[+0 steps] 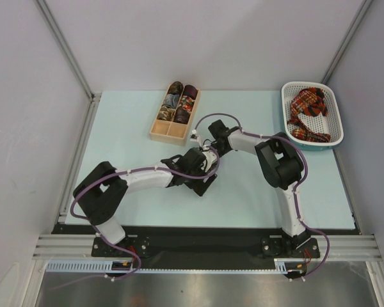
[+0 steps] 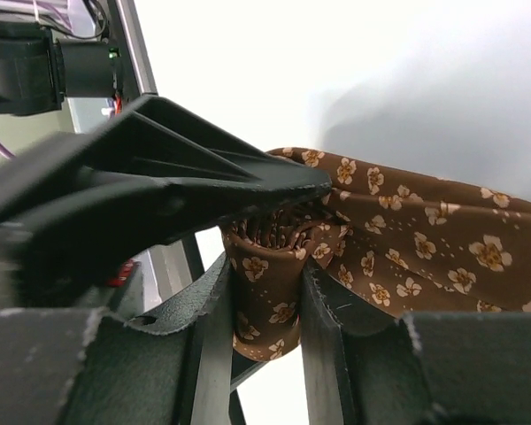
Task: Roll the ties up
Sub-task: Roll the tie
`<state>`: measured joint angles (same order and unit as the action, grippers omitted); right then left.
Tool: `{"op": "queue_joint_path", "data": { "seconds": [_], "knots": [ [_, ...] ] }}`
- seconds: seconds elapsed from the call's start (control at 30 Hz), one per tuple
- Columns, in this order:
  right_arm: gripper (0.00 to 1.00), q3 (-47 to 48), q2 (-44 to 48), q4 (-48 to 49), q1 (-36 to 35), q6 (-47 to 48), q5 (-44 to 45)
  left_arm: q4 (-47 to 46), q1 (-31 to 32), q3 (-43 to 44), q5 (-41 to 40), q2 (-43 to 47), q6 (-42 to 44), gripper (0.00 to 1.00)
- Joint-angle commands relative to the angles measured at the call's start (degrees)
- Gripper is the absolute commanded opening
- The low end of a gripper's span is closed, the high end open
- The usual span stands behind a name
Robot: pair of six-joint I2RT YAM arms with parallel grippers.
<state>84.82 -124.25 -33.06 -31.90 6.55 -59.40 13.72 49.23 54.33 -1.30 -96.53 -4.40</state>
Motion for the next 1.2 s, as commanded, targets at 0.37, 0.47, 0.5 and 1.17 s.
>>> {"op": "queue_joint_path", "data": {
  "seconds": [0.37, 0.47, 0.5, 1.17],
  "knots": [
    [0.26, 2.0, 2.0, 4.6, -1.1, -0.8, 0.3, -1.9, -2.6, -4.5, -2.3, 7.0, -1.4, 0.99],
    [0.26, 1.6, 1.1, 7.6, -1.1, -2.1, -1.2, 0.5, -2.7, -2.7, -2.7, 4.6, -1.4, 0.94],
    [0.26, 1.5, 0.9, 8.0, -1.1, -2.2, -1.3, 0.6, -2.7, -2.6, -2.2, 4.3, -1.5, 0.89],
    [0.3, -5.8, -2.0, 16.4, -0.3, -7.2, -5.2, 1.9, -2.7, -2.4, -5.9, 4.1, -1.1, 0.98]
  ]
}}
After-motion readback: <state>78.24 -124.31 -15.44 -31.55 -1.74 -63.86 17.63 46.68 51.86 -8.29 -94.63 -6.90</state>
